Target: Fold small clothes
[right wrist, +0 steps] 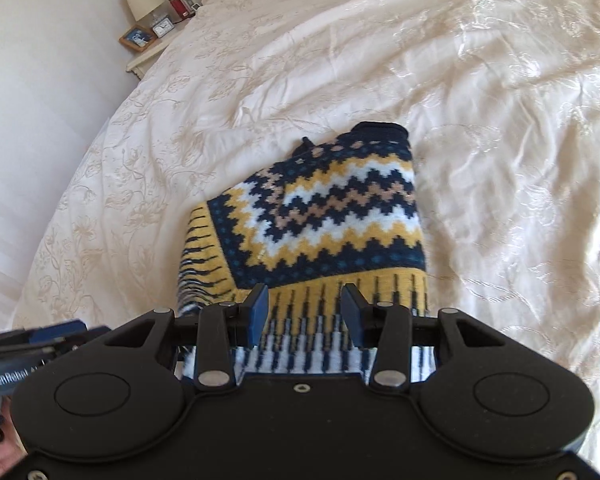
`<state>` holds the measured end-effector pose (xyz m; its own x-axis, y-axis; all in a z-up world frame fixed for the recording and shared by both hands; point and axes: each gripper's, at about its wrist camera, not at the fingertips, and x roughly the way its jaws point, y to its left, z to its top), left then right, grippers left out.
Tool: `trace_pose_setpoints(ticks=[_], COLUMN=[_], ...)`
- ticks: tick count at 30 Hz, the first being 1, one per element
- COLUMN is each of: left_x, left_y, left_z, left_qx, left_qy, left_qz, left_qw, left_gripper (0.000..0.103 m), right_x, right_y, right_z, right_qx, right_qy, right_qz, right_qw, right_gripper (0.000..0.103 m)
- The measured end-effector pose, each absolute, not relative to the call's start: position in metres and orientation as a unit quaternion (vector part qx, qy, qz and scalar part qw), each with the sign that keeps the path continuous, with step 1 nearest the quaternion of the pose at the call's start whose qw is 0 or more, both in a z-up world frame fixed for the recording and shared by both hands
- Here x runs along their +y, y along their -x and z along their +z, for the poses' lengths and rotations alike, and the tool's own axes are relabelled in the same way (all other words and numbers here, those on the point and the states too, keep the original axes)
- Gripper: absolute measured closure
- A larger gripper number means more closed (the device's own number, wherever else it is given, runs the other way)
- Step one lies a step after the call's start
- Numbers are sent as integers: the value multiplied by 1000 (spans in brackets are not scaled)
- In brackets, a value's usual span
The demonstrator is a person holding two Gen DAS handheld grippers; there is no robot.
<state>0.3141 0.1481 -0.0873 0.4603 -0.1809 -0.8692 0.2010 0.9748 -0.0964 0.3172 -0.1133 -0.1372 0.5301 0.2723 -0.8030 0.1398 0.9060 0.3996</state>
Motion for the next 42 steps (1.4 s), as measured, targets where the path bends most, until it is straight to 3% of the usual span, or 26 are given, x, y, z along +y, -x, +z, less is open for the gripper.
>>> trace_pose_setpoints(ticks=[7,13,18,20,35,42], left_x=[82,48,77,98,121,120], left_y=[-325,-331,-341,-341,-306,-300], left_z=[-81,-115,-165,-177,-182,-181], left_qx=[484,499,558,572,587,589], left_qy=[-41,-68,-94,-54,-53,-44], left_qz=[-172,-181,-108,-115,-94,-87], left_qw=[857,845,818,810,802,802], left_gripper=[49,49,48,47,46,47], right_x=[-140,-158,-165,-165,-138,-155], right_y=[-283,-267,-265,-268,-311,-317], right_z=[-146,-153,-152,-152,-202,-185], right_qx=[476,486,484,484,546,522], right_qy=[-221,-222,-219,-215,-171,-161], right_qz=[-13,-29,-27,-22,20,32], right_qw=[851,845,847,848,820,837], right_gripper=[52,52,52,52,51,51])
